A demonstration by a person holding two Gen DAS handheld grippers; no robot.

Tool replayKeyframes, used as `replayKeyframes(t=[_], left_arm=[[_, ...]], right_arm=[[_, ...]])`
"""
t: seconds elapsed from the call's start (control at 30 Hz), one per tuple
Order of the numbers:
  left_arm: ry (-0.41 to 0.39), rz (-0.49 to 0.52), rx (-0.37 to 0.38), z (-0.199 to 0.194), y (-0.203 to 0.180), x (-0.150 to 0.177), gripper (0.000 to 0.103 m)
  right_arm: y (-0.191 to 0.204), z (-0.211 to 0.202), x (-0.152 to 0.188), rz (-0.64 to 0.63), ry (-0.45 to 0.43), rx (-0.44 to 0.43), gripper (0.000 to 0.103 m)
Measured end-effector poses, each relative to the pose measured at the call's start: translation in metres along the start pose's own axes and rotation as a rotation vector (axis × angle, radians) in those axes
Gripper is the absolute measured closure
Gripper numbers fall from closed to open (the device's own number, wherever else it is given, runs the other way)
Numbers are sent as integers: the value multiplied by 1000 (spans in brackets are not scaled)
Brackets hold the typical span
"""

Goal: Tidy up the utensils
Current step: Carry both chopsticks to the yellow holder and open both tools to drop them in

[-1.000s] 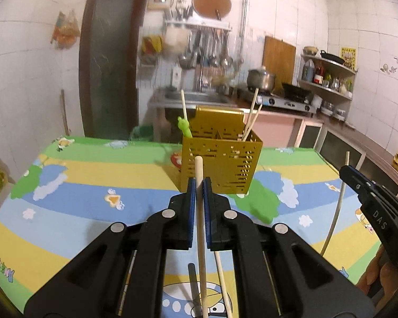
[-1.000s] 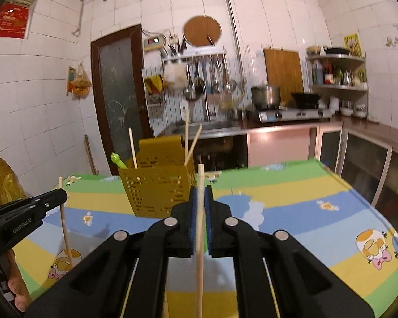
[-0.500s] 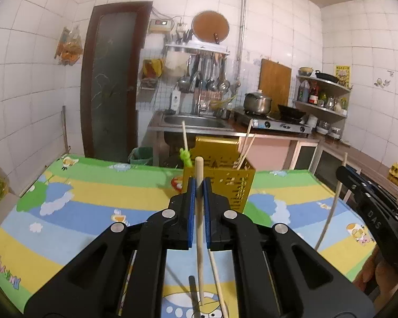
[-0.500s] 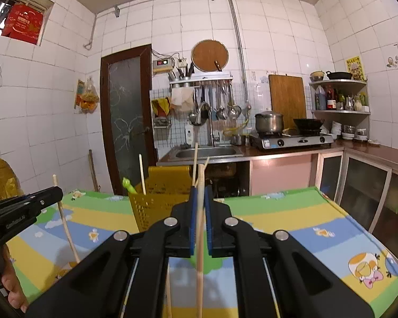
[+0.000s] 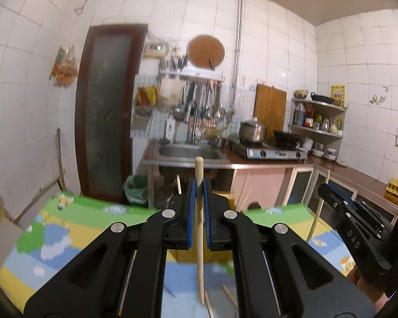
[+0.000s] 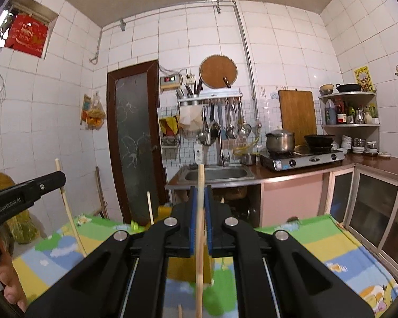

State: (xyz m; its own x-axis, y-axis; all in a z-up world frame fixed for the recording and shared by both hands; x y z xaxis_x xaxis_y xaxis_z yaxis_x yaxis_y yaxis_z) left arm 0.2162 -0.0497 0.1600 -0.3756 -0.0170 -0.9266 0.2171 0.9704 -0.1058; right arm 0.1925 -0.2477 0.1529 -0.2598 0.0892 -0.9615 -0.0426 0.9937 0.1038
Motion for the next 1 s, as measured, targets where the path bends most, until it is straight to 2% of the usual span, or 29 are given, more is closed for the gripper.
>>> replayKeyframes(t=[0.27, 0.43, 0.6, 0.77, 0.83, 1.0], left_arm=[[-118, 16, -5, 28, -3, -72, 98], [-134, 19, -23, 77, -5, -96, 98], [-63, 23, -47, 150, 1, -76, 98], [45, 5, -67, 205, 15, -32, 98], [76, 12, -87, 218, 19, -14, 98], [131, -21, -75, 224, 29, 3, 96]], right_arm=[[1, 42, -71, 30, -91, 0, 97], [6, 82, -94, 22, -130, 13, 97], [1, 137, -81, 22, -105, 26, 97], [-2, 182, -37, 2, -16, 22, 97], [-1, 190, -19, -12, 19, 27, 97], [-7, 199, 6, -38, 99, 42, 96]])
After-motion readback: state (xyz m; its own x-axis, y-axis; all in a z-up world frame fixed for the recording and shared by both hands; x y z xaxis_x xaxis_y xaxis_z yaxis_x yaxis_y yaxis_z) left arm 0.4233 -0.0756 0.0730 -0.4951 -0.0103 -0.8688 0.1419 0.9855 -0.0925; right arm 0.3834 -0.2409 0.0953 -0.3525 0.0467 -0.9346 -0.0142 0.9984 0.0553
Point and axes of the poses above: each gripper's, at about its wrist camera, not at the fingertips, and z roughly the way its jaws point, y to its left, x to its underside, the point moved 9 cm from there along z, roughly the way its jaws point, and after that the axes turned 10 degrees about y, right-handed, at the moved point
